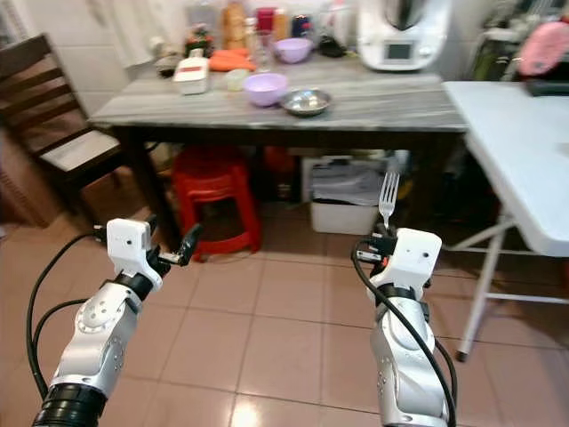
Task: Setting the table
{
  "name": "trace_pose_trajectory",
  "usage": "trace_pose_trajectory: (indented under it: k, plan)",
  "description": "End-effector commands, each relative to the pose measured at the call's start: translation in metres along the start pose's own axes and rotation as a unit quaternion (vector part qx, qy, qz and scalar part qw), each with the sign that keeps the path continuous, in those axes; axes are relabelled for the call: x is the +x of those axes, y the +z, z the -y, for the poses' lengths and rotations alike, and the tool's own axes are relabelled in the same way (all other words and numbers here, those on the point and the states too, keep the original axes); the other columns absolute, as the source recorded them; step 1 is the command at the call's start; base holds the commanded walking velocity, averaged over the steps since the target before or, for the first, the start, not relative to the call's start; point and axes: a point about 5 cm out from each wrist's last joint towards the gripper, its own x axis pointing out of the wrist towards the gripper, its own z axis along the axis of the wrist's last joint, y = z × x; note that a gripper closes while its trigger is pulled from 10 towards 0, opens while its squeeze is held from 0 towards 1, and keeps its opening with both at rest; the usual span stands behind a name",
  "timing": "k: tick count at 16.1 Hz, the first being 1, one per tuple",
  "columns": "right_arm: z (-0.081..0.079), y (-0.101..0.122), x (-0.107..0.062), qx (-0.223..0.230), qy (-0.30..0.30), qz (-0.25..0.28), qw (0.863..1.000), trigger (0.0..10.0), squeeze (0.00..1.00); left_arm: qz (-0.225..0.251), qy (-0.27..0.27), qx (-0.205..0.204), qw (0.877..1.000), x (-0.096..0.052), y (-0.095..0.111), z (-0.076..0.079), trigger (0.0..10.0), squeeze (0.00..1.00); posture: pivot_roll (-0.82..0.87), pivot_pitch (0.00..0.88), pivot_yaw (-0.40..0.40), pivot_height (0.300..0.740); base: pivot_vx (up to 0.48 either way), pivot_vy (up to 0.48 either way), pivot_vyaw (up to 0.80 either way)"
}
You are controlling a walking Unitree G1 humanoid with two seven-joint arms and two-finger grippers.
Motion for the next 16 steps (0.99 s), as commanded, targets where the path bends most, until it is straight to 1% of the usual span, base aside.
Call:
trace_pose_trajectory:
  k: [1, 4, 8, 12, 16]
  plan:
    - [-0.0023, 0.0079, 0.0014, 0.003, 0.004, 0.017, 1.0, 10.0, 0.0, 0.007, 0.0, 0.001, 1.0, -0.0004, 0.0041, -0.0014, 10.0, 0.0, -0.03, 0.0, 0.055, 0.74, 0.39, 0.0, -0.45]
    - [-0.0027, 0.009, 0.0027, 0.002, 0.007, 0.018, 1.0, 10.0, 0.0, 0.009, -0.003, -0.001, 1.0, -0.0002, 0.0039, -0.0001, 10.0, 0.0, -0.03, 0.0, 0.053, 0.74, 0.413, 0.0, -0.69]
    - [-0.0059, 0.0113, 0.002, -0.007, 0.02, 0.025, 0.999, 10.0, 0.0, 0.01, -0.004, -0.001, 1.0, -0.0001, 0.0044, 0.0007, 10.0, 0.0, -0.03, 0.0, 0.052, 0.74, 0.432, 0.0, 0.0]
    - [-0.0063, 0.012, 0.0019, -0.005, 0.018, 0.027, 0.999, 10.0, 0.0, 0.011, -0.006, -0.004, 1.0, 0.0003, 0.0047, 0.0026, 10.0, 0.0, -0.03, 0.0, 0.054, 0.74, 0.442, 0.0, 0.76]
    - [-0.0056, 0.0116, 0.0013, -0.001, 0.014, 0.027, 1.0, 10.0, 0.0, 0.009, -0.01, -0.006, 1.0, 0.0002, 0.0038, 0.0058, 10.0, 0.0, -0.03, 0.0, 0.056, 0.74, 0.442, 0.0, 0.0]
